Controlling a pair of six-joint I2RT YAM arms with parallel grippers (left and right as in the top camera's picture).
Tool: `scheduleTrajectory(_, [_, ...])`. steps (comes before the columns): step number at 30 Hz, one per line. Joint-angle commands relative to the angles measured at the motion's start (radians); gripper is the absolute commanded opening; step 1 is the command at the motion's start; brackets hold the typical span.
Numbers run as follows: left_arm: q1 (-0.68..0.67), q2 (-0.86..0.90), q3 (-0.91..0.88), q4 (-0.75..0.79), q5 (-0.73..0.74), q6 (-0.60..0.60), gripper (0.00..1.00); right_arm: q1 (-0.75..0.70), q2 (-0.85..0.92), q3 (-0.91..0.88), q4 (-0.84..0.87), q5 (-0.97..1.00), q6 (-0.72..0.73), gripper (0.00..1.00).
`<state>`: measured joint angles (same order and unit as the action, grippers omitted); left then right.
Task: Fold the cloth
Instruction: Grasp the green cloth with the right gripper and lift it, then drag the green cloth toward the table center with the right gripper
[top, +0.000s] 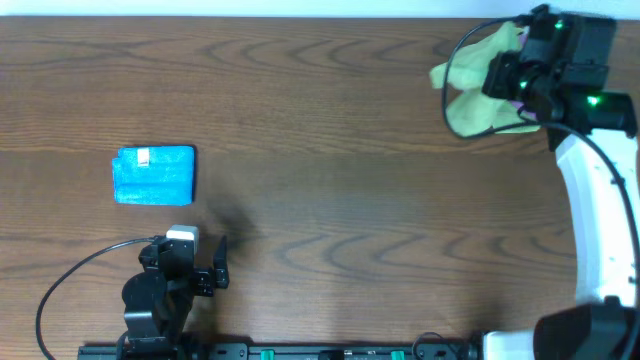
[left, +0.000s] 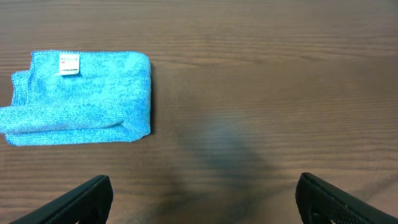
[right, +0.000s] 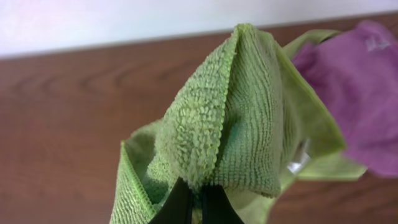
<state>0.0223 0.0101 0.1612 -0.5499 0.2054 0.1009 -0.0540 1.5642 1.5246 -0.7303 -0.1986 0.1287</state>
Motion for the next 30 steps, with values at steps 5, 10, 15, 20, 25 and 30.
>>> scheduleTrajectory(5, [-0.004, -0.006, -0.012, 0.0, 0.001, -0.011, 0.95, 0.06, -0.051, 0.015, -0.21, -0.159, -0.11, 0.01])
scheduleTrajectory(10, [-0.004, -0.006, -0.012, 0.0, 0.001, -0.011, 0.95, 0.139, -0.063, 0.014, -0.343, -0.196, -0.173, 0.01])
scheduleTrajectory(15, [-0.004, -0.006, -0.012, 0.0, 0.001, -0.011, 0.95, 0.275, -0.065, 0.005, -0.393, -0.19, -0.198, 0.01])
scheduleTrajectory(20, [-0.004, -0.006, -0.012, 0.0, 0.001, -0.011, 0.95, 0.388, -0.057, -0.048, -0.353, -0.139, -0.193, 0.01])
scheduleTrajectory(25, [-0.004, -0.006, -0.012, 0.0, 0.001, -0.011, 0.95, 0.422, -0.058, -0.061, -0.367, -0.139, -0.185, 0.01])
scheduleTrajectory(30, [-0.004, -0.006, -0.012, 0.0, 0.001, -0.011, 0.95, 0.423, -0.096, -0.061, -0.449, -0.141, -0.191, 0.01])
